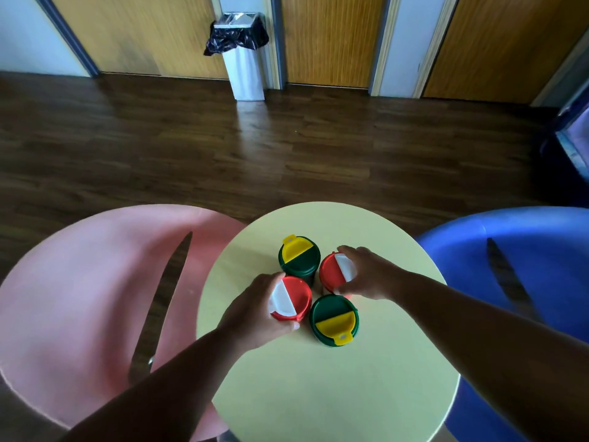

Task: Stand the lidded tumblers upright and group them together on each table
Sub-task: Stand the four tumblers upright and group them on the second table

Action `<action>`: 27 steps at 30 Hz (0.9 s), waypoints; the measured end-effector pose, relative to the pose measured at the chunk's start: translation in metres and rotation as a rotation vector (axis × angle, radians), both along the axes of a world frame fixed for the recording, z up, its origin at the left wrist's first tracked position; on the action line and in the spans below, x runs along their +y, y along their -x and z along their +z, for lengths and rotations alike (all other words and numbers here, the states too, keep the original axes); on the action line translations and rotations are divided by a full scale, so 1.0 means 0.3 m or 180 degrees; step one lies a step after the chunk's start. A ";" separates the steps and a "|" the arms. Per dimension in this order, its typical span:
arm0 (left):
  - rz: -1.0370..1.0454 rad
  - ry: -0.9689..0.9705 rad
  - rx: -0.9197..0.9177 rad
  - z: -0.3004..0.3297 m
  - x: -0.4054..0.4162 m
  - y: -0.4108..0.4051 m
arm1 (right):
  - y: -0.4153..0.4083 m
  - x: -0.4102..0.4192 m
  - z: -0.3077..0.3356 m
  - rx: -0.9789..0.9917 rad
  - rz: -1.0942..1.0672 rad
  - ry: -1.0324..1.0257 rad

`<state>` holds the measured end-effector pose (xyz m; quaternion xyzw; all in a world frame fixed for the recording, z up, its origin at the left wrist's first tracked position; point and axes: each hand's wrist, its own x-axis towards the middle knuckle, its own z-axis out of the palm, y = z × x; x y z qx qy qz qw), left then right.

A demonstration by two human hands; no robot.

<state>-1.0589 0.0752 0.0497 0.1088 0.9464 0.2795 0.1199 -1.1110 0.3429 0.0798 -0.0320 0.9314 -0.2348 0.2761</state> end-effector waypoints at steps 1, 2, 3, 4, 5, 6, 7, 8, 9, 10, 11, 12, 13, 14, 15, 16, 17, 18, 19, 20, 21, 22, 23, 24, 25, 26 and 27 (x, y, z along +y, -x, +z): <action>0.0048 -0.0001 0.0018 0.000 0.006 -0.004 | 0.005 0.001 -0.002 0.0003 0.0035 0.0011; 0.0105 -0.0001 0.0029 0.000 0.010 -0.010 | 0.009 0.001 -0.002 0.0000 0.0075 0.0014; 0.0166 -0.0008 0.0042 -0.001 0.015 -0.016 | 0.013 0.001 -0.003 0.0000 0.0113 0.0009; 0.0226 -0.0021 0.0054 -0.003 0.019 -0.023 | 0.018 0.002 -0.004 0.0004 0.0145 -0.0001; 0.0281 -0.0033 0.0062 -0.005 0.023 -0.028 | 0.022 0.003 -0.004 -0.0001 0.0166 -0.0002; 0.0324 -0.0033 0.0065 -0.008 0.026 -0.032 | 0.025 0.005 -0.002 -0.0011 0.0181 0.0006; 0.0350 -0.0025 0.0082 -0.009 0.029 -0.035 | 0.027 0.006 -0.003 -0.0017 0.0192 0.0016; 0.0359 -0.0009 0.0109 -0.010 0.031 -0.035 | 0.027 0.007 -0.004 -0.0017 0.0202 0.0023; 0.0361 0.0007 0.0133 -0.010 0.034 -0.035 | 0.027 0.009 -0.007 -0.0014 0.0205 0.0031; 0.0368 0.0025 0.0140 -0.007 0.036 -0.035 | 0.026 0.011 -0.010 -0.0003 0.0207 0.0040; 0.0383 0.0043 0.0142 -0.004 0.039 -0.035 | 0.026 0.012 -0.013 0.0013 0.0212 0.0054; 0.0397 0.0057 0.0141 0.000 0.041 -0.035 | 0.025 0.013 -0.015 0.0028 0.0224 0.0069; 0.0406 0.0069 0.0136 0.003 0.043 -0.035 | 0.026 0.014 -0.016 0.0038 0.0238 0.0085; 0.0410 0.0077 0.0130 0.005 0.044 -0.034 | 0.028 0.015 -0.017 0.0045 0.0253 0.0097; 0.0413 0.0084 0.0124 0.005 0.045 -0.033 | 0.030 0.016 -0.017 0.0050 0.0262 0.0109; 0.0419 0.0089 0.0114 0.004 0.045 -0.032 | 0.032 0.017 -0.016 0.0051 0.0270 0.0118; 0.0430 0.0091 0.0103 0.004 0.046 -0.031 | 0.033 0.018 -0.015 0.0046 0.0285 0.0121; 0.0446 0.0087 0.0095 0.003 0.046 -0.030 | 0.035 0.018 -0.013 0.0042 0.0315 0.0116; 0.0462 0.0082 0.0093 0.002 0.047 -0.029 | 0.038 0.019 -0.012 0.0043 0.0351 0.0106; 0.0473 0.0084 0.0098 0.001 0.047 -0.028 | 0.040 0.020 -0.011 0.0047 0.0386 0.0096; 0.0472 0.0097 0.0107 0.000 0.048 -0.028 | 0.042 0.021 -0.009 0.0049 0.0409 0.0091; 0.0462 0.0113 0.0106 -0.001 0.049 -0.028 | 0.043 0.022 -0.007 0.0048 0.0428 0.0083; 0.0444 0.0124 0.0098 0.000 0.048 -0.028 | 0.044 0.022 -0.005 0.0046 0.0446 0.0074; 0.0420 0.0132 0.0094 0.001 0.047 -0.028 | 0.044 0.022 -0.006 0.0044 0.0461 0.0063; 0.0393 0.0143 0.0095 0.002 0.045 -0.029 | 0.044 0.022 -0.007 0.0039 0.0472 0.0055; 0.0366 0.0161 0.0099 0.003 0.042 -0.031 | 0.043 0.022 -0.009 0.0030 0.0480 0.0050; 0.0339 0.0184 0.0109 0.005 0.039 -0.033 | 0.043 0.021 -0.010 0.0019 0.0477 0.0050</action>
